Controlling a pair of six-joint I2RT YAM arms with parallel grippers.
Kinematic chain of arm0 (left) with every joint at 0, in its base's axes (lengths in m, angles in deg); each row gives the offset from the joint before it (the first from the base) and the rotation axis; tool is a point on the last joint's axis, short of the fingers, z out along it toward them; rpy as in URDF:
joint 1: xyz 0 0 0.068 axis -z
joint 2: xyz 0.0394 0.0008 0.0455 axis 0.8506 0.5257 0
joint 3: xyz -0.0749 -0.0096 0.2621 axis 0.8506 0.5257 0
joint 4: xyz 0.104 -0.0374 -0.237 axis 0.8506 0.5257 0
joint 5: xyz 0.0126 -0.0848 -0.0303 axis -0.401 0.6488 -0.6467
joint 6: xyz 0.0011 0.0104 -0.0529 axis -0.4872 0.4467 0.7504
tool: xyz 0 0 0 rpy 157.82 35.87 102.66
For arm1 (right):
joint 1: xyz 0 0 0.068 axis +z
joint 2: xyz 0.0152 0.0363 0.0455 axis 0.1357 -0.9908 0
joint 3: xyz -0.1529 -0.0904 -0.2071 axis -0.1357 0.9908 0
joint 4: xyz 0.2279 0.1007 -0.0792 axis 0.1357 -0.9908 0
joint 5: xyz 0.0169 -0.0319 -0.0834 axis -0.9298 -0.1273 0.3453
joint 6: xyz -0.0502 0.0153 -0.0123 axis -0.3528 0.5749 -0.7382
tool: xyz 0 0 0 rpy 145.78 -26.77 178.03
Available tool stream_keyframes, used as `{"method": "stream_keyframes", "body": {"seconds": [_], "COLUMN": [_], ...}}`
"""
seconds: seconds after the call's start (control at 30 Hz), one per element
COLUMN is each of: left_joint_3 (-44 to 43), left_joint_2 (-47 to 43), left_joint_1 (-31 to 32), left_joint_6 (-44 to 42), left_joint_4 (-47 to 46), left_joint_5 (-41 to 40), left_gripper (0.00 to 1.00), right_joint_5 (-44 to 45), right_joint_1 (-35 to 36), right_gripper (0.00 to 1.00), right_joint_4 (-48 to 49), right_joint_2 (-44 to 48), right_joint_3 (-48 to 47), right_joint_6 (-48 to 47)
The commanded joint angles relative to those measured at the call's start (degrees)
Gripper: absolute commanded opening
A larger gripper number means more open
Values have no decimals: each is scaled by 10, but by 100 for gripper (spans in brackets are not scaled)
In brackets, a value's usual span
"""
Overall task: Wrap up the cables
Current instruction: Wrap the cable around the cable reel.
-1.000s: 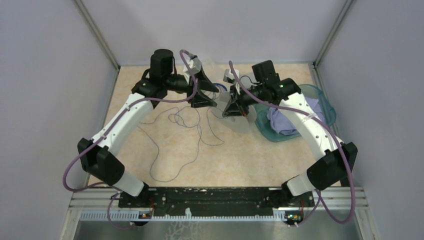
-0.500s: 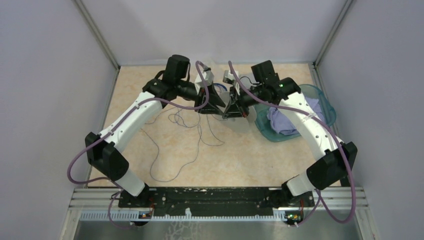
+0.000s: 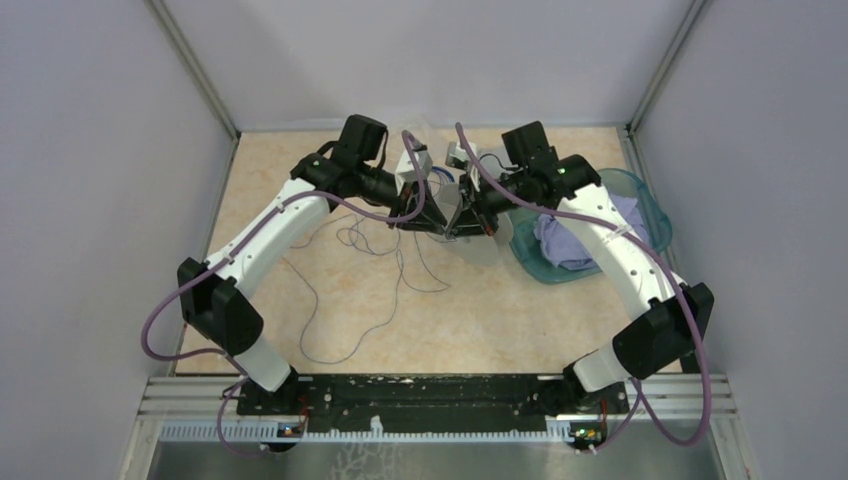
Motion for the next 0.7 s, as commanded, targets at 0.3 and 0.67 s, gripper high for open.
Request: {"method": "stream_keyframes", "body": {"seconds": [0.3,0.67], "left_joint_3": [-20,13], "left_joint_2": [5,-28], "left_joint_1": [4,-22], "left_joint_6": [-16,76], "left_joint_4": [10,-62], "left_joint_5": [17,15], "left_gripper": [14,0], "right_joint_5": [-2,67], "right_joint_1": [5,-34], "right_gripper": [0,23], "right_joint_4": [17,120], "right_joint_2": [-7,32], "right_joint_3": [-20,29], "right_joint_6": [-6,87]}}
